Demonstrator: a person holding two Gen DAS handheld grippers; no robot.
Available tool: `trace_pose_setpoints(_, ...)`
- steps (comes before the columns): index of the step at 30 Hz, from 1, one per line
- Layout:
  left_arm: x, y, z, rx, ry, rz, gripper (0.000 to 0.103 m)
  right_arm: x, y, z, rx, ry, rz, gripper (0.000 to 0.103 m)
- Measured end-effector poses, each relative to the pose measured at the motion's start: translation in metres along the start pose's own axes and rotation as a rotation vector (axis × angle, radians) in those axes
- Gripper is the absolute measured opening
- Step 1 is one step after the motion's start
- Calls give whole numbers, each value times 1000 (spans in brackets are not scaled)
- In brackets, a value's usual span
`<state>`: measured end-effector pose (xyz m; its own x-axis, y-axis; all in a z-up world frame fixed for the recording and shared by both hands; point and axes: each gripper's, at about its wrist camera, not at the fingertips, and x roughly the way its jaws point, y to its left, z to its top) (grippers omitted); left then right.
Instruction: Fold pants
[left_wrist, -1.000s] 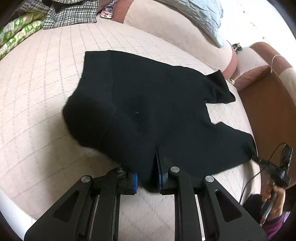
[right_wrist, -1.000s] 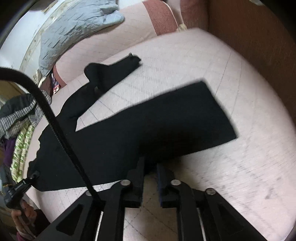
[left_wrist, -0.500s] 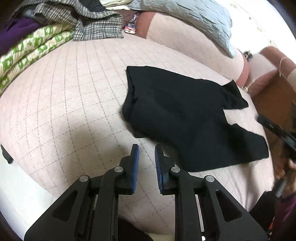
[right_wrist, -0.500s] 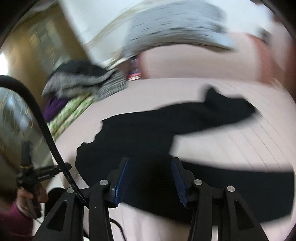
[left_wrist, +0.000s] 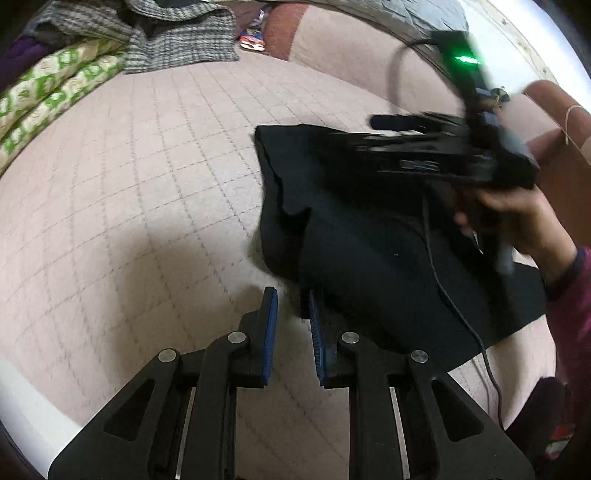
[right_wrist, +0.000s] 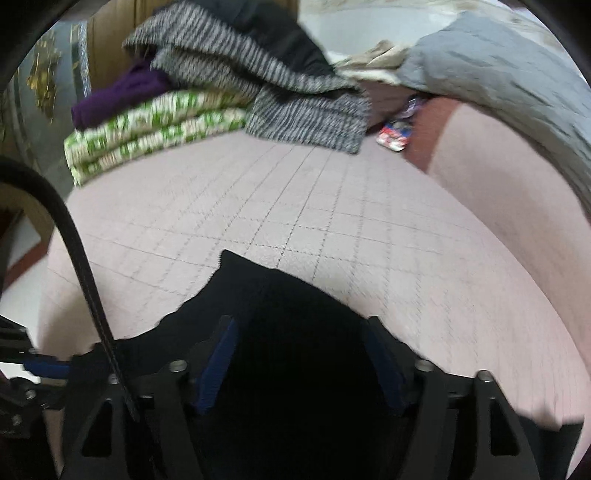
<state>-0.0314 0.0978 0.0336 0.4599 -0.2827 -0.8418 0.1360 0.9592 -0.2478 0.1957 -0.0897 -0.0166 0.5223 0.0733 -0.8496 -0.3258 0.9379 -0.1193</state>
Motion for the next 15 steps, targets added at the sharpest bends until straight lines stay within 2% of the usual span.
trace_pose_setpoints(1, 2, 2, 2, 1, 9, -16, 15, 13, -2, 3, -13, 30, 17, 74)
trace_pose_setpoints(2, 5, 4, 4, 2, 17, -33, 15, 23, -2, 4, -20, 65, 33, 69)
trace_pose_setpoints(3, 6, 6, 6, 2, 22, -39, 15, 33, 1, 3, -38, 96, 66, 43)
trace_pose_setpoints(5, 9, 10, 10, 6, 25, -36, 15, 28, 13, 3, -104, 44, 61, 14)
trace_pose_setpoints(6, 9, 12, 13, 6, 20, -29, 15, 28, 19, 5, -143, 48, 26, 4)
trace_pose_setpoints(8, 4, 18, 19, 1, -12, -4, 15, 23, 15, 10, -134, 34, 8, 4)
trace_pose_setpoints(11, -2, 28, 25, -22, -51, -35, 15, 2, -11, 28, -25, -69, -34, 3)
trace_pose_setpoints(13, -4, 30, 27, -28, -60, -57, 15, -1, -32, 41, 60, -115, -110, 0)
trace_pose_setpoints(15, -3, 34, 28, -43, -68, -87, 15, 10, -50, 51, 124, -114, -193, 0)
